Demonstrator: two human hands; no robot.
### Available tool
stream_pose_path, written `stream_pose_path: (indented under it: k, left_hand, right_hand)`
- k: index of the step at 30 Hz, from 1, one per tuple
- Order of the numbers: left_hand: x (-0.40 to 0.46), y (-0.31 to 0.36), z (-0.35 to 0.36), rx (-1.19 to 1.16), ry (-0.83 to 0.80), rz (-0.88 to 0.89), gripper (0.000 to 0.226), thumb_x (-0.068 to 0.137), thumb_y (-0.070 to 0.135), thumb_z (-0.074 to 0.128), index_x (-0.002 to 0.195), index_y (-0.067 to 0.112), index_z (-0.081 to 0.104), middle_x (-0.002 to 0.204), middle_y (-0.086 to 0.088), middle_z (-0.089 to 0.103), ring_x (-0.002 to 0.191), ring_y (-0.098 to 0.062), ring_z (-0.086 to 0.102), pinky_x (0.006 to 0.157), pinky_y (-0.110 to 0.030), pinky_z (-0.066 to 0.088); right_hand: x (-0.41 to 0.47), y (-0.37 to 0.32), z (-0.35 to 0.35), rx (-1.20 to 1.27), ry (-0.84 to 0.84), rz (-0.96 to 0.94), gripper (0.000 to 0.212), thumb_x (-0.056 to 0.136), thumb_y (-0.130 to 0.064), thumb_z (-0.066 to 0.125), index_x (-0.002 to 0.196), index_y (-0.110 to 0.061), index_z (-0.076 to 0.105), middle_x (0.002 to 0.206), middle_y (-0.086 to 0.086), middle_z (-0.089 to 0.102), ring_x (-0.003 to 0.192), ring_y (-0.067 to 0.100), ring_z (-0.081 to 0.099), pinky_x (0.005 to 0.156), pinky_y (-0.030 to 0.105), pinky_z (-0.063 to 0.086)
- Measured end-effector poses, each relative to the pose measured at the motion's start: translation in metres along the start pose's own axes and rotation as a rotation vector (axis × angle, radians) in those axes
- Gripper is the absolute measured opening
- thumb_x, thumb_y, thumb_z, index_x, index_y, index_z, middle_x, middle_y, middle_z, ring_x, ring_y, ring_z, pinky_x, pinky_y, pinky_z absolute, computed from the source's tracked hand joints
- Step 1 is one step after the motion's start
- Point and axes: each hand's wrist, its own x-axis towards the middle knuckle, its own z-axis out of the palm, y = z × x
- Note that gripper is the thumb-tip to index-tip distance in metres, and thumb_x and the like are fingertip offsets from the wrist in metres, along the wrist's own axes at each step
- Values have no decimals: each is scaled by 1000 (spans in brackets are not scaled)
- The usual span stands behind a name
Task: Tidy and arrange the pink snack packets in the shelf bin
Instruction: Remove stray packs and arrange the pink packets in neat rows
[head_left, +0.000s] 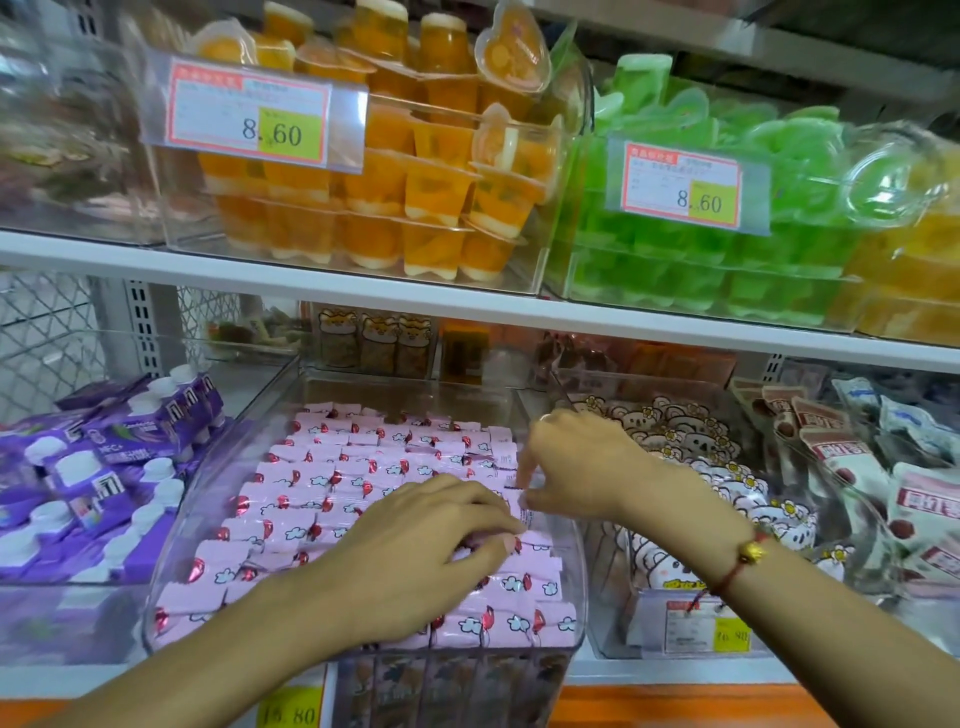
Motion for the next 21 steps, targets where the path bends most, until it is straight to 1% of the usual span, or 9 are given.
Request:
stream_pose_path:
  k: [3,7,10,12,14,16,18,20,21]
  left_hand:
    - [-3,-3,-4,16,75,-24,34,98,50,33,123,42,54,124,30,46,115,5,37,95,-21,34]
    - [-3,-11,-6,87,0,-5,38,99,51,28,129,45,49,128,27,45,118,3,36,97,-22,31]
    - [-2,-13,-5,93,-29,3,37,99,50,27,130,43,48,128,28,46,119,2,35,99,-24,30]
    - [-1,-12,-5,68,-8,4,36,99,52,26,127,44,48,126,28,47,117,3,35,97,-23,31]
    - [-1,-11,-5,54,-12,7,38,98,55,25,126,44,48,125,28,46,117,4,34,96,-23,31]
    - [-1,-11,-5,72,-46,11,39,98,54,25,127,44,49,127,29,44,117,4,32,97,-23,30]
    - [-1,-12,-5,73,-78,14,39,99,53,25,128,44,49,128,29,45,116,4,33,97,-24,31]
    - [0,-11,-5,52,-89,9,37,99,52,26,127,44,49,129,29,47,115,5,34,95,-24,32]
    - [0,-11,-5,40,-88,9,36,99,52,27,126,44,49,128,29,47,114,5,34,93,-23,32]
  right_hand:
    - [0,0,-3,0,1,-19,18,85,-29,63,98,-20,72,106,5,65,103,26,57,86,32,41]
    - [-10,4,-1,12,47,-76,18,90,-35,55,99,-27,69,105,-1,56,104,19,44,79,30,28]
    - [-19,3,9,-12,162,-65,21,92,-40,48,103,-31,64,113,-8,51,107,17,35,80,31,22]
    - [-24,3,16,-53,242,-50,22,93,-43,44,104,-34,61,118,-13,50,110,17,33,81,32,20]
    - [-27,3,21,-43,296,-50,18,94,-43,43,102,-34,57,115,-16,52,110,16,35,81,32,21]
    - [-31,3,24,91,395,-53,9,95,-36,46,97,-31,53,103,-13,56,102,15,41,80,31,27]
    - [-34,1,24,376,518,-6,5,96,-27,47,93,-24,48,88,-7,56,87,17,49,75,35,38]
    - [-36,1,21,628,674,69,5,97,-23,45,92,-23,44,77,-5,56,70,14,53,64,37,43]
    - [-38,1,18,701,760,99,5,97,-23,44,92,-23,44,73,-6,55,61,9,51,59,33,42]
